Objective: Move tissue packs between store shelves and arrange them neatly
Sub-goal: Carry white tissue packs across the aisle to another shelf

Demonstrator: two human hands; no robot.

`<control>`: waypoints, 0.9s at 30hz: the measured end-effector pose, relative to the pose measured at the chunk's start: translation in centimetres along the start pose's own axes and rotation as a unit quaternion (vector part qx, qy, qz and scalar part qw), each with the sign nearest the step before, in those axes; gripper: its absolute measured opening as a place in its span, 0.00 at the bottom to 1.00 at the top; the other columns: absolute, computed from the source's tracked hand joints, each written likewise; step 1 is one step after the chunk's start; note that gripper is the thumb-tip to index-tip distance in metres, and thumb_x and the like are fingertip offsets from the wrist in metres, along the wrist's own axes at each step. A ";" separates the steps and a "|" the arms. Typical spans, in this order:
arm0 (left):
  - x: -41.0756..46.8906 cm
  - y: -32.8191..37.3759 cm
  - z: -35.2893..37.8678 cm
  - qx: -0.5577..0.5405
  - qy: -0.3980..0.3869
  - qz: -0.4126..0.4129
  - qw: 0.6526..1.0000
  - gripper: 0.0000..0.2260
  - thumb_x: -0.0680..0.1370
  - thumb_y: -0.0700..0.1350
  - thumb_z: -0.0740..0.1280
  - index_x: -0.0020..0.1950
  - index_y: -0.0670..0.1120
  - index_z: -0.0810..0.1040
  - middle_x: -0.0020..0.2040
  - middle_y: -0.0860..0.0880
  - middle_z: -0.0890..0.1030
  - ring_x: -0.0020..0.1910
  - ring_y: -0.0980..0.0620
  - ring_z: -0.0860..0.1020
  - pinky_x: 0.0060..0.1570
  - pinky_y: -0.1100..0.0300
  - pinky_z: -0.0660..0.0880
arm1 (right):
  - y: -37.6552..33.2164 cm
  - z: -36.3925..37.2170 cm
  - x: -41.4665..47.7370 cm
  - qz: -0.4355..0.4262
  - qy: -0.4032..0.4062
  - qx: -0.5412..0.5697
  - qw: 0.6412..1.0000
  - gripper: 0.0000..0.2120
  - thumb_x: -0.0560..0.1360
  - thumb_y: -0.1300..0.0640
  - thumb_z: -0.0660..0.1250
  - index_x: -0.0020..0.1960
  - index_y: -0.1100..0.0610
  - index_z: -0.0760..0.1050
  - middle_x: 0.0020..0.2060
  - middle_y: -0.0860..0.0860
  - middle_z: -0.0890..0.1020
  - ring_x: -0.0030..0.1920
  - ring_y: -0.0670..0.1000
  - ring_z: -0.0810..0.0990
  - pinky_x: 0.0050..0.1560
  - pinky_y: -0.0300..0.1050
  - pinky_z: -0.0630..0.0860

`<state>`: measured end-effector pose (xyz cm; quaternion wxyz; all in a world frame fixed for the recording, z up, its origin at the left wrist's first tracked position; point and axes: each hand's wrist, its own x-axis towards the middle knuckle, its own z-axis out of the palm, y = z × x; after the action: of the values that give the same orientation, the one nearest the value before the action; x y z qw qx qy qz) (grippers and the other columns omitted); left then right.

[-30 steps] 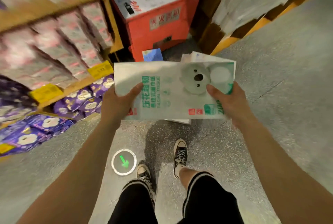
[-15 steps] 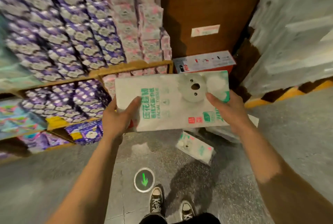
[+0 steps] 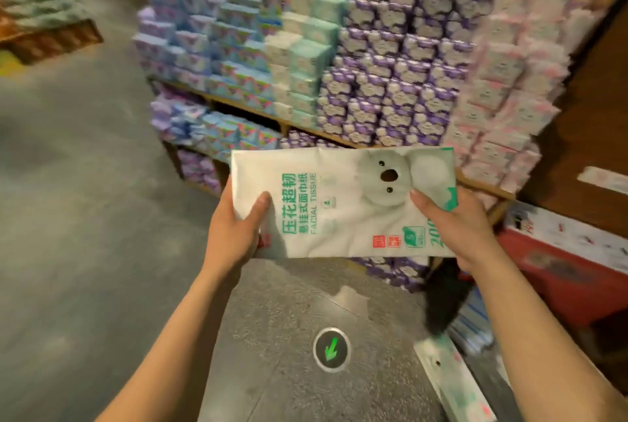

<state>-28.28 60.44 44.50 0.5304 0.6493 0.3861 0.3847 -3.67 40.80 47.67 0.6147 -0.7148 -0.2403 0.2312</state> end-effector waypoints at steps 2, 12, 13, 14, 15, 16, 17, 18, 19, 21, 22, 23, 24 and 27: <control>-0.5 -0.5 -6.3 0.005 0.045 0.008 0.999 0.22 0.80 0.51 0.69 0.74 0.61 0.69 0.63 0.60 0.81 0.59 0.61 0.80 0.55 0.55 0.79 | -1.8 6.4 -0.2 -0.022 -0.052 -0.013 0.998 0.07 0.77 0.55 0.72 0.53 0.45 0.79 0.47 0.42 0.86 0.44 0.39 0.85 0.40 0.36 0.80; -5.1 -1.9 -40.4 0.061 0.274 -0.044 0.959 0.13 0.79 0.55 0.69 0.63 0.58 0.77 0.56 0.59 0.83 0.55 0.59 0.82 0.51 0.55 0.78 | -6.9 41.6 -6.5 -0.077 -0.253 -0.012 0.964 0.06 0.75 0.55 0.75 0.50 0.52 0.79 0.43 0.46 0.87 0.38 0.43 0.86 0.37 0.40 0.82; -6.1 -1.8 -43.5 0.066 0.296 -0.041 0.952 0.12 0.80 0.54 0.69 0.63 0.57 0.77 0.56 0.59 0.84 0.54 0.59 0.82 0.53 0.53 0.79 | -7.5 45.0 -7.7 -0.083 -0.274 -0.009 0.958 0.07 0.75 0.55 0.75 0.51 0.53 0.79 0.44 0.47 0.86 0.37 0.41 0.85 0.35 0.38 0.81; -7.4 -1.8 -46.7 0.072 0.320 -0.040 0.944 0.11 0.80 0.53 0.68 0.62 0.57 0.78 0.55 0.59 0.84 0.53 0.61 0.82 0.53 0.53 0.79 | -8.0 48.5 -9.2 -0.088 -0.298 -0.012 0.950 0.09 0.75 0.55 0.75 0.52 0.54 0.79 0.44 0.47 0.86 0.36 0.39 0.84 0.34 0.36 0.80; -8.6 -1.6 -49.2 0.073 0.336 -0.041 0.938 0.09 0.81 0.51 0.68 0.62 0.57 0.78 0.53 0.60 0.84 0.51 0.62 0.82 0.51 0.55 0.80 | -8.5 51.5 -10.6 -0.096 -0.321 -0.018 0.942 0.09 0.75 0.55 0.75 0.53 0.55 0.79 0.44 0.46 0.85 0.35 0.38 0.84 0.33 0.34 0.79; -9.8 -1.6 -51.7 0.076 0.357 -0.045 0.930 0.08 0.81 0.51 0.67 0.60 0.58 0.78 0.51 0.61 0.85 0.49 0.63 0.83 0.48 0.56 0.81 | -9.1 54.5 -12.1 -0.103 -0.348 -0.020 0.932 0.09 0.75 0.55 0.75 0.53 0.56 0.79 0.43 0.46 0.85 0.34 0.38 0.83 0.33 0.34 0.78; -11.2 -1.8 -54.1 0.076 0.382 -0.054 0.919 0.08 0.81 0.52 0.67 0.60 0.58 0.78 0.50 0.61 0.85 0.49 0.62 0.83 0.46 0.56 0.81 | -9.7 57.6 -13.6 -0.109 -0.372 -0.024 0.921 0.10 0.75 0.55 0.75 0.52 0.56 0.79 0.43 0.47 0.86 0.36 0.40 0.84 0.35 0.37 0.80; -12.7 -2.2 -56.6 0.074 0.409 -0.064 0.907 0.09 0.80 0.54 0.68 0.60 0.58 0.78 0.51 0.61 0.85 0.50 0.59 0.84 0.46 0.53 0.82 | -10.1 60.7 -15.2 -0.115 -0.393 -0.029 0.912 0.11 0.74 0.54 0.76 0.53 0.56 0.80 0.44 0.48 0.86 0.39 0.44 0.85 0.39 0.42 0.82; -14.1 -2.7 -58.9 0.069 0.436 -0.071 0.894 0.12 0.79 0.57 0.69 0.61 0.59 0.78 0.53 0.59 0.85 0.51 0.56 0.84 0.50 0.48 0.82 | -10.5 63.8 -16.7 -0.121 -0.415 -0.037 0.901 0.12 0.74 0.53 0.76 0.53 0.57 0.80 0.45 0.49 0.87 0.42 0.47 0.86 0.44 0.46 0.83; -17.1 -3.7 -63.3 0.058 0.491 -0.081 0.865 0.16 0.75 0.62 0.69 0.61 0.61 0.78 0.55 0.56 0.85 0.53 0.51 0.84 0.53 0.41 0.81 | -11.1 69.7 -20.4 -0.127 -0.473 -0.044 0.871 0.13 0.74 0.52 0.76 0.55 0.57 0.80 0.45 0.48 0.86 0.41 0.48 0.86 0.42 0.46 0.83; -18.4 -4.3 -65.5 0.059 0.512 -0.087 0.852 0.15 0.75 0.61 0.69 0.61 0.61 0.77 0.54 0.56 0.85 0.52 0.52 0.85 0.53 0.40 0.81 | -11.2 72.6 -22.2 -0.123 -0.500 -0.040 0.857 0.13 0.75 0.52 0.75 0.55 0.57 0.79 0.43 0.47 0.87 0.39 0.46 0.86 0.37 0.43 0.83; -19.5 -4.7 -67.6 0.062 0.527 -0.095 0.842 0.14 0.76 0.59 0.69 0.61 0.61 0.77 0.54 0.56 0.85 0.51 0.53 0.85 0.52 0.42 0.82 | -11.2 75.4 -23.9 -0.117 -0.523 -0.036 0.844 0.13 0.75 0.52 0.75 0.55 0.56 0.79 0.42 0.47 0.87 0.38 0.46 0.87 0.34 0.42 0.82; -20.5 -5.2 -69.7 0.062 0.541 -0.103 0.833 0.14 0.78 0.57 0.69 0.63 0.59 0.77 0.54 0.56 0.85 0.50 0.54 0.85 0.51 0.44 0.82 | -11.1 78.2 -25.4 -0.115 -0.542 -0.034 0.832 0.12 0.75 0.52 0.75 0.55 0.56 0.79 0.42 0.48 0.88 0.38 0.46 0.87 0.33 0.42 0.81; -23.1 -6.6 -76.1 0.071 0.586 -0.122 0.798 0.19 0.77 0.61 0.69 0.66 0.59 0.73 0.56 0.57 0.84 0.52 0.55 0.84 0.52 0.45 0.82 | -11.4 86.6 -30.6 -0.111 -0.599 -0.030 0.792 0.10 0.75 0.52 0.75 0.54 0.54 0.80 0.42 0.48 0.88 0.39 0.48 0.87 0.32 0.41 0.80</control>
<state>-107.51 70.13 46.64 0.1980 0.2835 0.7254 0.5952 -82.32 89.50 48.15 0.3471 -0.4196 -0.6448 0.5364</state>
